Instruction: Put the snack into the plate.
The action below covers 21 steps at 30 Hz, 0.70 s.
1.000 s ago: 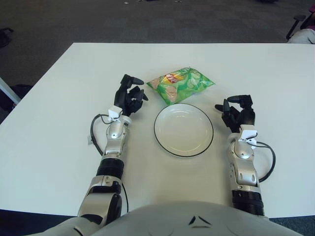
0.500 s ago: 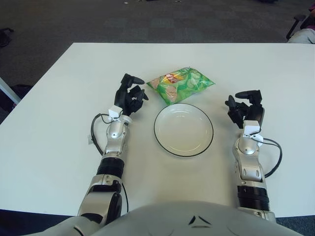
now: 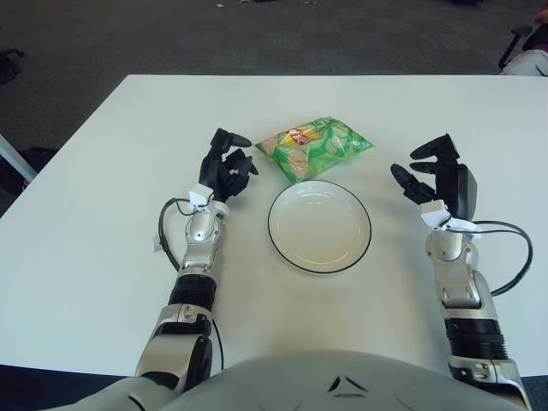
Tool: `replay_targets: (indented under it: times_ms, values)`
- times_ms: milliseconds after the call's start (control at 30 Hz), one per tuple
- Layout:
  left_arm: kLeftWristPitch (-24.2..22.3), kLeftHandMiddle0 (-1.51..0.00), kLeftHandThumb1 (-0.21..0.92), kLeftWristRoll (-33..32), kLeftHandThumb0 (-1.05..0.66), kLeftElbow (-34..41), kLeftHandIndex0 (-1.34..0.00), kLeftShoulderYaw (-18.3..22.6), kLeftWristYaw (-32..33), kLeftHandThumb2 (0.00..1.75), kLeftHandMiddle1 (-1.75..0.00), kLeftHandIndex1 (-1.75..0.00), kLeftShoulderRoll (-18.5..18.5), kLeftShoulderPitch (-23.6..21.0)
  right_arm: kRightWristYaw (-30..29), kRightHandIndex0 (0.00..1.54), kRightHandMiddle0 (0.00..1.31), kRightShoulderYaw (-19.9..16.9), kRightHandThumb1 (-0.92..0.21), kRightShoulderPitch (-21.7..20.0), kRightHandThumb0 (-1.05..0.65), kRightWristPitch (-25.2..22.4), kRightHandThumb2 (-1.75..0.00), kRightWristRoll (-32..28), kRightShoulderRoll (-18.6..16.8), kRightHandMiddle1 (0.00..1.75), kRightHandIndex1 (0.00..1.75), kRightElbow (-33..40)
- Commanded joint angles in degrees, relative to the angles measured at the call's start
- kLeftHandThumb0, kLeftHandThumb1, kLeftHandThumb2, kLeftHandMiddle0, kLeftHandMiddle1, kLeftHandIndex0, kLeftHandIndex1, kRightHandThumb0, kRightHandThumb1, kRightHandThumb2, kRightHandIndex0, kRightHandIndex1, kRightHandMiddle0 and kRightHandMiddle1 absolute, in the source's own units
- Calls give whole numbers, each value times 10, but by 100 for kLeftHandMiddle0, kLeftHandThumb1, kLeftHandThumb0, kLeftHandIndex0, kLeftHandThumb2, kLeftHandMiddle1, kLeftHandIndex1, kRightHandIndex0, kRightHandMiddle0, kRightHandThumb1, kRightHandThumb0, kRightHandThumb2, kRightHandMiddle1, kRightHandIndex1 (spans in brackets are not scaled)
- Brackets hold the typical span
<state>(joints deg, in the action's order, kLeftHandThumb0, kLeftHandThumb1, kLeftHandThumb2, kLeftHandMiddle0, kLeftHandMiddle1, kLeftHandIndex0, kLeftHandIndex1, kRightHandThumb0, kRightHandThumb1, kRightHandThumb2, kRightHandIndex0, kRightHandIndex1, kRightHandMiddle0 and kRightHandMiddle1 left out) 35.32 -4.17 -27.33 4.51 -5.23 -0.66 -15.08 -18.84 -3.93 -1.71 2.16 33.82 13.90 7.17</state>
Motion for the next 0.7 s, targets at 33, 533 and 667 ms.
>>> replay_targets:
  times_ms: [33,533,667]
  values:
    - [11,-82,92,-6,-35,-15,-40,4,0,34,-165,-154,-3,1,22,78,31,13,-92,-30,-35,-28,-41,43,29,162,39,17]
    - [24,-81,92,-4,-35,-24,-40,4,2,33,-166,-154,-3,0,24,71,34,24,-92,-44,-35,-31,-38,65,55,159,36,6]
    - [27,-81,92,-1,-35,-26,-40,3,4,33,-166,-154,-3,1,24,71,34,24,-92,-42,-35,-31,-38,64,56,159,36,7]
